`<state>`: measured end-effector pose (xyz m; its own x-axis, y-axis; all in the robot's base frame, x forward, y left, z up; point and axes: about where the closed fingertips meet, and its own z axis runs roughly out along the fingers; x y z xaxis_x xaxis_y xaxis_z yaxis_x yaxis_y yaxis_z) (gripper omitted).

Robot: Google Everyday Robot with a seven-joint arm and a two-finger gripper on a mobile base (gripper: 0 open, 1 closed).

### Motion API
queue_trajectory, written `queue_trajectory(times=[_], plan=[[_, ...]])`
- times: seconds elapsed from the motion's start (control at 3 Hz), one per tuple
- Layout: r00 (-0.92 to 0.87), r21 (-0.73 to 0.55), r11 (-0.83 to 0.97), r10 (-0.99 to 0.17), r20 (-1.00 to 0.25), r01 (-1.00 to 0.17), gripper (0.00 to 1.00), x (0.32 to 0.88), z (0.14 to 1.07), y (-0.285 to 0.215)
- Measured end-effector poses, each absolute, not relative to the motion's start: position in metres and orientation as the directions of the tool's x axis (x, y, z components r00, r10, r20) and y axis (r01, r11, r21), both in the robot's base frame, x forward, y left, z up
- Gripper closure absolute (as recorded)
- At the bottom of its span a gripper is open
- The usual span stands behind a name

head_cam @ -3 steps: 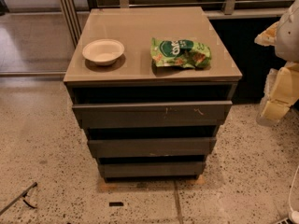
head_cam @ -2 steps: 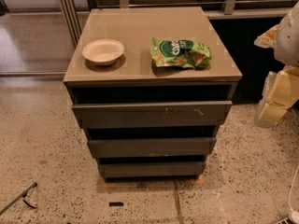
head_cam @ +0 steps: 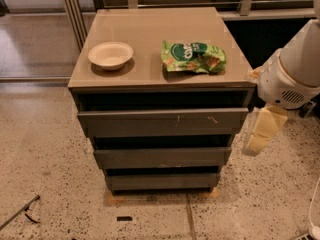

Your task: Open top drawer

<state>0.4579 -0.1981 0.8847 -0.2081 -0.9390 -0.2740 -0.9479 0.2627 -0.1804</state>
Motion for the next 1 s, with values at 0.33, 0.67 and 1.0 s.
queue_trajectory(times=[0.33,0.67,1.0], plan=[[-0.198,-0.106,0.241,-0.931,-0.307,-0.965,0.0,0.465,0.821,-0.183],[-0.198,-0.106,0.241,-0.931,-0.307,-0.965,0.0,0.465,0.821,-0.183],[-0.193,-0.122,0.237,-0.936,-0.293,-0.964,0.0,0.465,0.808,-0.188]])
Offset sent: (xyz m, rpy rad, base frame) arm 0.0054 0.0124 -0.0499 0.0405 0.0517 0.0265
